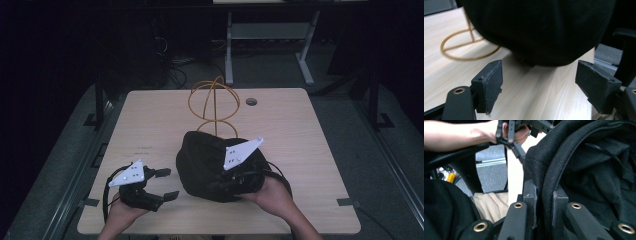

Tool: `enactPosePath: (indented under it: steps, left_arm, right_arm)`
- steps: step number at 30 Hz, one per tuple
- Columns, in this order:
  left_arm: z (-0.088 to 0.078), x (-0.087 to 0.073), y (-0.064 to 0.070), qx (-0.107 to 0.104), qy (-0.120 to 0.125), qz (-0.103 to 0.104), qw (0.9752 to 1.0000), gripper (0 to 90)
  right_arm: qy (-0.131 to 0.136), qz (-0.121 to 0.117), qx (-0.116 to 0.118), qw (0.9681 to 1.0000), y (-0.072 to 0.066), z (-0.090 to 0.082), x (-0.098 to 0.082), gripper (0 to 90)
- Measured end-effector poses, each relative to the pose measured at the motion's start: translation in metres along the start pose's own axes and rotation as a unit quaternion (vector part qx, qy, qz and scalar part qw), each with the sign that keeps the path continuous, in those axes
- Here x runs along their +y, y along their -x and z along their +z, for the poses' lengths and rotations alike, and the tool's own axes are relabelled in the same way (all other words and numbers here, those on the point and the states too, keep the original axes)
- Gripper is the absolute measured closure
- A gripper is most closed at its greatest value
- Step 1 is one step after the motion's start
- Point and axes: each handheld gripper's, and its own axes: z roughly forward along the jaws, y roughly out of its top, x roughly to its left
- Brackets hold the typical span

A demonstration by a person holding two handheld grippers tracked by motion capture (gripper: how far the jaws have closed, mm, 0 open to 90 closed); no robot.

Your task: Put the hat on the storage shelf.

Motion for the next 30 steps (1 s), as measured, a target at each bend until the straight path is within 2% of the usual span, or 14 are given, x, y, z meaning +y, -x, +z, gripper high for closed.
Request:
enactPosePath:
  steps: [3,9,13,17,20,21,23,24,25,27,30]
  left_arm:
    - [0.003,0.007,0.005,-0.014,0.009,0.010,0.9998,20.3]
    - [0.013,0.015,0.008,-0.023,0.022,0.012,0.9994,18.4]
    - [0.021,0.021,0.009,-0.018,0.038,0.014,0.9990,18.4]
    - [0.030,0.021,0.006,-0.011,0.044,0.002,0.9990,21.5]
    - [0.032,0.020,0.005,-0.012,0.052,0.001,0.9986,34.0]
    - [0.033,0.019,0.005,-0.013,0.055,0.002,0.9984,34.0]
    - [0.033,0.020,0.005,-0.017,0.067,0.001,0.9976,50.7]
    - [0.034,0.020,0.005,-0.020,0.075,0.003,0.9970,50.7]
    - [0.033,0.021,0.005,-0.020,0.077,0.008,0.9968,59.1]
    - [0.034,0.025,0.006,-0.024,0.082,0.009,0.9963,62.2]
    - [0.033,0.029,0.007,-0.028,0.087,0.018,0.9957,73.2]
  right_arm:
    - [0.010,0.001,0.000,0.9999,-0.001,-0.002,0.006,77.9]
    - [0.024,0.000,0.008,0.9997,-0.003,-0.004,0.012,77.9]
    - [0.037,-0.001,0.012,0.9993,-0.003,-0.006,0.015,78.0]
    - [0.046,0.001,0.016,0.9988,-0.004,-0.008,0.018,78.1]
    - [0.049,0.001,0.018,0.9986,-0.004,-0.008,0.018,78.2]
    - [0.049,0.001,0.018,0.9986,-0.004,-0.008,0.018,78.2]
    - [0.059,0.008,0.025,0.9979,-0.003,-0.008,0.017,78.3]
    - [0.059,0.008,0.025,0.9979,-0.003,-0.008,0.017,78.3]
    - [0.064,0.011,0.029,0.9975,-0.002,-0.008,0.016,78.6]
    - [0.067,0.012,0.032,0.9971,-0.002,-0.009,0.016,78.6]
    - [0.078,0.014,0.039,0.9961,-0.002,-0.010,0.016,78.8]
